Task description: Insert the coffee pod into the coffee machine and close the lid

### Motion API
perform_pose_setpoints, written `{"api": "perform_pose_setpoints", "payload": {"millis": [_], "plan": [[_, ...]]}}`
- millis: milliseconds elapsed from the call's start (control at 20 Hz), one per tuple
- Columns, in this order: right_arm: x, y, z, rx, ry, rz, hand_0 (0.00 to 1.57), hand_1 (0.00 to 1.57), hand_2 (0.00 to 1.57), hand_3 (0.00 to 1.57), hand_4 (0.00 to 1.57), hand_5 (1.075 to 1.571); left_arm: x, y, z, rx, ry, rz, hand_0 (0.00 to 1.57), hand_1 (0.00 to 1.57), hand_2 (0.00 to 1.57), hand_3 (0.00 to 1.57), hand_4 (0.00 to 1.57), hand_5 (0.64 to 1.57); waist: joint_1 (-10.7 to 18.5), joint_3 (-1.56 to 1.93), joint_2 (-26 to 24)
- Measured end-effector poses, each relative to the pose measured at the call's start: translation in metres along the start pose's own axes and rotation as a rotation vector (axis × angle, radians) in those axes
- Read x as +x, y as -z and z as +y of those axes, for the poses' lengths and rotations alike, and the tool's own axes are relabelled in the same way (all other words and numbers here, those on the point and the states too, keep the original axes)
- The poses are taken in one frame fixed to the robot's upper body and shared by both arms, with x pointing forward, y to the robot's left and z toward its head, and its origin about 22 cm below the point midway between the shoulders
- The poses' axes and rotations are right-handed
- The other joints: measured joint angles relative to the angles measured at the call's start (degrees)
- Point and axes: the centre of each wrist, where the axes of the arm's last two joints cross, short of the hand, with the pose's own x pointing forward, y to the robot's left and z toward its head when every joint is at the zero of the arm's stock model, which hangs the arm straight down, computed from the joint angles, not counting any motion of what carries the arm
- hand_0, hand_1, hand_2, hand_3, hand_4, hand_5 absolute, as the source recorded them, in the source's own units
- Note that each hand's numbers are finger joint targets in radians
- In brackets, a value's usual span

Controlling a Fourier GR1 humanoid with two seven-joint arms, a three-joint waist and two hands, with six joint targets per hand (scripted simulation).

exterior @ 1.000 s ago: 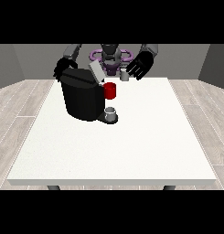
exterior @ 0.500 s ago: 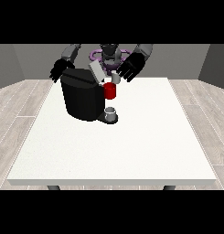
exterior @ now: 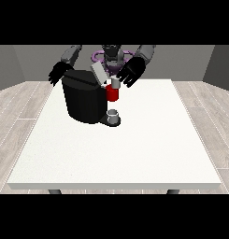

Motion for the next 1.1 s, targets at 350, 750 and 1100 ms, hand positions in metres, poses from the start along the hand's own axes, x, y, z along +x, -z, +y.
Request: {"api": "perform_pose_setpoints", "payload": {"millis": [350, 750, 1100], "plan": [[0.004, 0.0, 0.006, -0.001, 0.012, 0.002, 0.0, 0.0, 0.0, 0.0, 0.51, 1.571, 0.006, 0.004, -0.01, -0.016, 0.006, -0.002, 1.18, 1.18, 1.25, 1.18, 0.49, 1.571, -0.5, -0.01, 0.1], [-0.003, -0.005, -0.006, -0.02, 0.015, 0.011, 0.0, 0.0, 0.0, 0.0, 0.45, 1.571, 0.003, 0.003, -0.015, -0.039, 0.005, -0.007, 1.16, 1.16, 1.24, 1.18, 0.51, 1.571, 0.3, 0.01, -0.3], [-0.006, -0.006, -0.013, -0.02, 0.013, 0.006, 0.0, 0.0, 0.0, 0.0, 0.44, 1.571, 0.007, 0.005, -0.019, -0.039, 0.013, 0.004, 1.25, 1.25, 1.28, 1.18, 0.48, 1.571, 0.3, 0.04, -0.1]]}}
